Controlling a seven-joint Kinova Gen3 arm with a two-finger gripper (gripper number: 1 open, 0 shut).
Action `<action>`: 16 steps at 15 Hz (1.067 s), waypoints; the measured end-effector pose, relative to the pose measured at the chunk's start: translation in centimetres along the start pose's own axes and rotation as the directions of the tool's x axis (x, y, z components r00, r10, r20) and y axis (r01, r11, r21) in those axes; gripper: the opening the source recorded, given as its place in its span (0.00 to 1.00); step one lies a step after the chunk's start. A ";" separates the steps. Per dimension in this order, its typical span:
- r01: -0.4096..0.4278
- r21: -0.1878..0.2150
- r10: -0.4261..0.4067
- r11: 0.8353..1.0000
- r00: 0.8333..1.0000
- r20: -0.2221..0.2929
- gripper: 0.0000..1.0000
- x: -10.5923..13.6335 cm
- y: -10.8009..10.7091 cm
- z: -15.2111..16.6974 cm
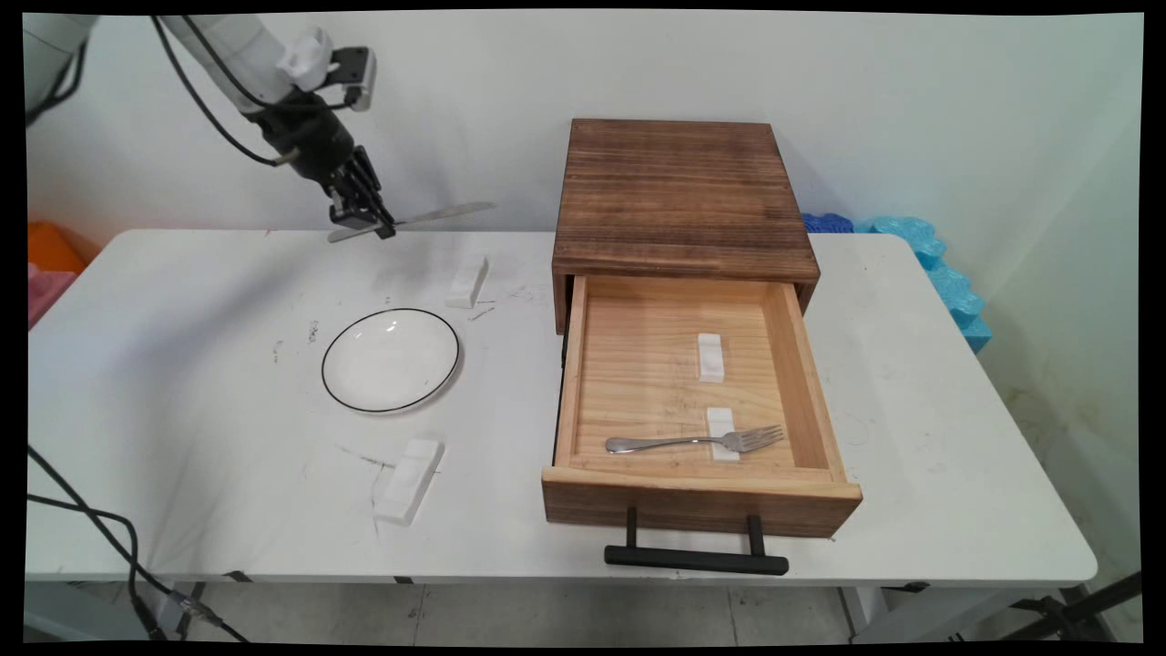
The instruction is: Place the picked object into the drawer
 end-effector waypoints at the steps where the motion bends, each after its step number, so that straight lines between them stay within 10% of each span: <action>1: 0.011 0.000 -0.011 1.000 1.000 0.001 0.00 0.1 0.6 -0.8; 16: 0.086 -0.014 -0.087 0.996 0.993 -0.082 0.00 6.7 9.9 -9.2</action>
